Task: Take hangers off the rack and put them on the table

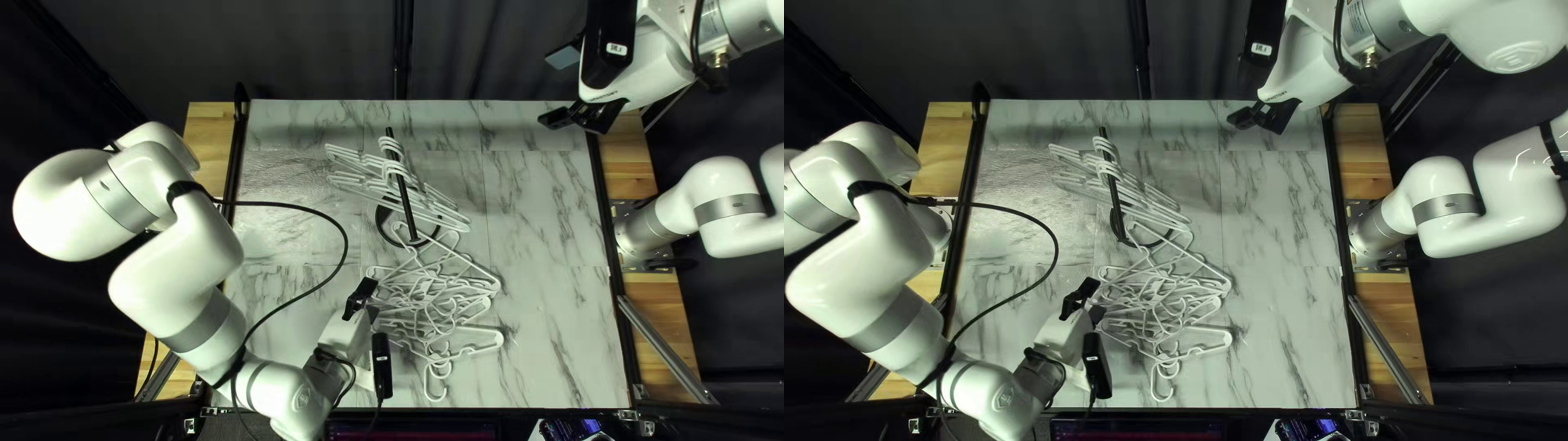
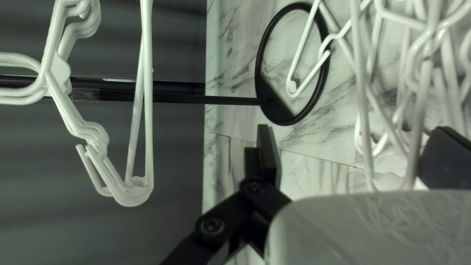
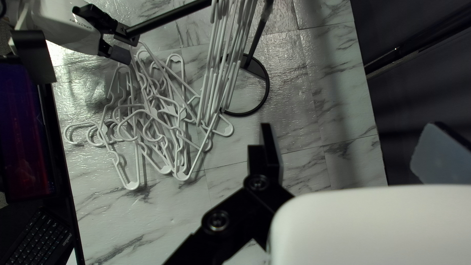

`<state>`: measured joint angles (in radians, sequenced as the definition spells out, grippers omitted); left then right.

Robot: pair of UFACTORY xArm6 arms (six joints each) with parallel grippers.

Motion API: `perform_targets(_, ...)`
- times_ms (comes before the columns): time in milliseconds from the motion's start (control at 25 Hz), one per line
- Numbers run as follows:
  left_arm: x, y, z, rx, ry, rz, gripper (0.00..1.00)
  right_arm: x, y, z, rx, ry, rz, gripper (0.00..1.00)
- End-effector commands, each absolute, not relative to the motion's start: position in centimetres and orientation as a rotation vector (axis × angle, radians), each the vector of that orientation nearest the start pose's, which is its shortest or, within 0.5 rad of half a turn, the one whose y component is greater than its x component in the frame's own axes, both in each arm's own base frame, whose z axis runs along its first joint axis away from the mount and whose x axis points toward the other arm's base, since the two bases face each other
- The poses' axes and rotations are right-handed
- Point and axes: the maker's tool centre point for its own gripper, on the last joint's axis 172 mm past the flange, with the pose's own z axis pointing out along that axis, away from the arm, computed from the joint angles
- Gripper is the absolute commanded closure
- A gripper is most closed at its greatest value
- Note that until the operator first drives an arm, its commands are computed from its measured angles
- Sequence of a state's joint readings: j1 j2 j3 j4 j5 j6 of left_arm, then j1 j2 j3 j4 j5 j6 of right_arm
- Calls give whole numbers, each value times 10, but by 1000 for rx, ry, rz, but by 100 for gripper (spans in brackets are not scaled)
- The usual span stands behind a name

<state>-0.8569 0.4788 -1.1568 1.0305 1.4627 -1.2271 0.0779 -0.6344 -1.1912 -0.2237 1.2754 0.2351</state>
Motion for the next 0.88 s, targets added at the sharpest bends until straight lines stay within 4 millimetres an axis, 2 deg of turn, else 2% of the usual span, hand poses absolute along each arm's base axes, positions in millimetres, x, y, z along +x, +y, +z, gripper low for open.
perform_targets(40,437,-181,115,-2038,174,-578,0,393,-22,505,-3133,239,-933,0)
perform_targets(240,434,-188,118,-2066,131,-651,0,393,-22,505,-3133,239,-933,0)
perform_targets(360,434,-192,126,-2088,121,-673,0,393,-22,505,-3133,239,-933,0)
perform_targets(640,434,-204,161,-2151,179,-736,0,393,-22,505,-3133,239,-933,0)
perform_targets(880,441,-199,170,-2261,170,-796,0,393,-22,505,-3133,239,-933,0)
